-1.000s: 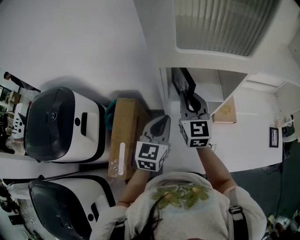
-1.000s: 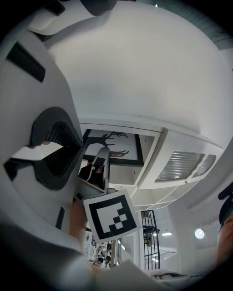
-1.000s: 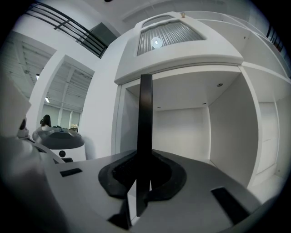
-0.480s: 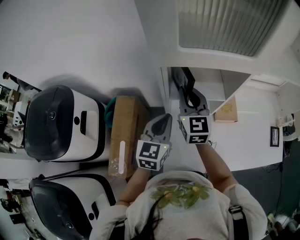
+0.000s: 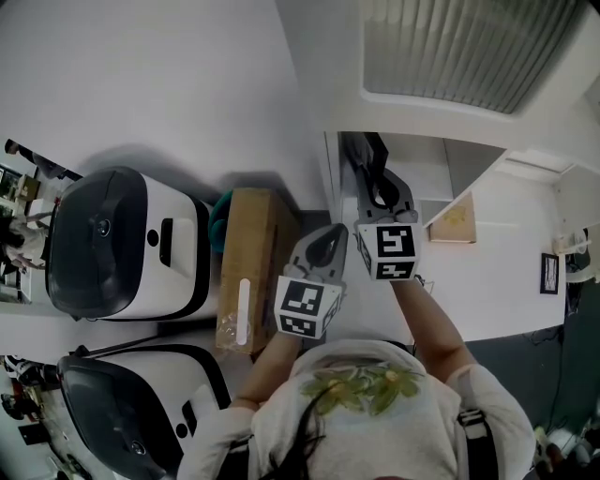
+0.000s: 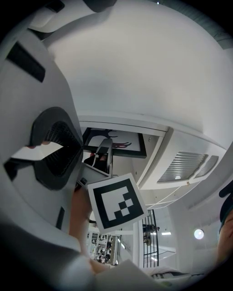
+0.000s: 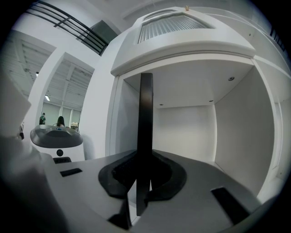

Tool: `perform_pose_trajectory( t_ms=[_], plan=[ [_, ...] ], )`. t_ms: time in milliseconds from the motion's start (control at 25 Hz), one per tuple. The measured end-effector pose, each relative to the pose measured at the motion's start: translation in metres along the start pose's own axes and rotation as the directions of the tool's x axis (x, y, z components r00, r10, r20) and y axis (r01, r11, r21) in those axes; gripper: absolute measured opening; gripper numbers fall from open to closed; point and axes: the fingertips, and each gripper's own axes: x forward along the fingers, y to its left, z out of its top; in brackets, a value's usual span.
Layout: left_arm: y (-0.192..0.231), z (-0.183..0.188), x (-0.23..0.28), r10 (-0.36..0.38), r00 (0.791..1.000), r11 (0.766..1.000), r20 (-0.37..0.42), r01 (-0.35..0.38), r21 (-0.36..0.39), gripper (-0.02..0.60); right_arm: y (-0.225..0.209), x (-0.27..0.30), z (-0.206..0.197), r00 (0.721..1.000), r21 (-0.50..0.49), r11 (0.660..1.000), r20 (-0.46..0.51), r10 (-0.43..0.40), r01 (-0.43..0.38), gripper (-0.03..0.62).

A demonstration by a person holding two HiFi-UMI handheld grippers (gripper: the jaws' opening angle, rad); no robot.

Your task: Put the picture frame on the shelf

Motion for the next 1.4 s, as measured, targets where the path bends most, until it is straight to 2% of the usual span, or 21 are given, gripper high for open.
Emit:
perform_pose_trajectory(
  t_ms=[480, 720, 760, 840, 880, 1040, 1400],
  plan=[
    [-0.001, -0.002, 0.000, 0.004, 1.000, 1.000, -0.007, -0.004, 0.005, 0.028, -0.002, 0.008, 0.001, 1.000, -0.009, 1.000, 0.007, 0.003, -0.003, 0.037],
    [-0.001, -0.003, -0.001, 0.011, 1.000, 1.000, -0.008, -0.011, 0.008, 0.028, 0.002, 0.007, 0.003, 0.999, -0.016, 0.999, 0.015, 0.041, -0.041, 0.038],
    [-0.001, -0.003, -0.002, 0.012, 1.000, 1.000, -0.008, -0.012, 0.009, 0.028, 0.003, 0.006, 0.003, 0.999, -0.010, 0.999, 0.019, 0.046, -0.046, 0.047],
    [-0.001, -0.004, -0.003, 0.015, 1.000, 1.000, -0.007, -0.015, 0.010, 0.028, 0.004, 0.005, 0.002, 0.998, -0.004, 0.998, 0.022, 0.055, -0.055, 0.120],
    [-0.001, -0.004, -0.004, 0.017, 1.000, 1.000, -0.006, -0.017, 0.010, 0.028, 0.005, 0.004, 0.002, 0.998, -0.003, 0.998, 0.021, 0.059, -0.059, 0.127],
    [-0.002, -0.005, -0.007, 0.021, 1.000, 1.000, -0.004, -0.021, 0.009, 0.028, 0.007, -0.001, 0.002, 0.998, -0.007, 0.998, 0.018, 0.062, -0.062, 0.137],
    [-0.009, -0.002, -0.019, 0.022, 1.000, 1.000, 0.011, -0.022, 0.017, 0.028, 0.000, -0.031, 0.002, 0.999, -0.002, 1.000, 0.036, 0.010, -0.010, 0.143]
  ],
)
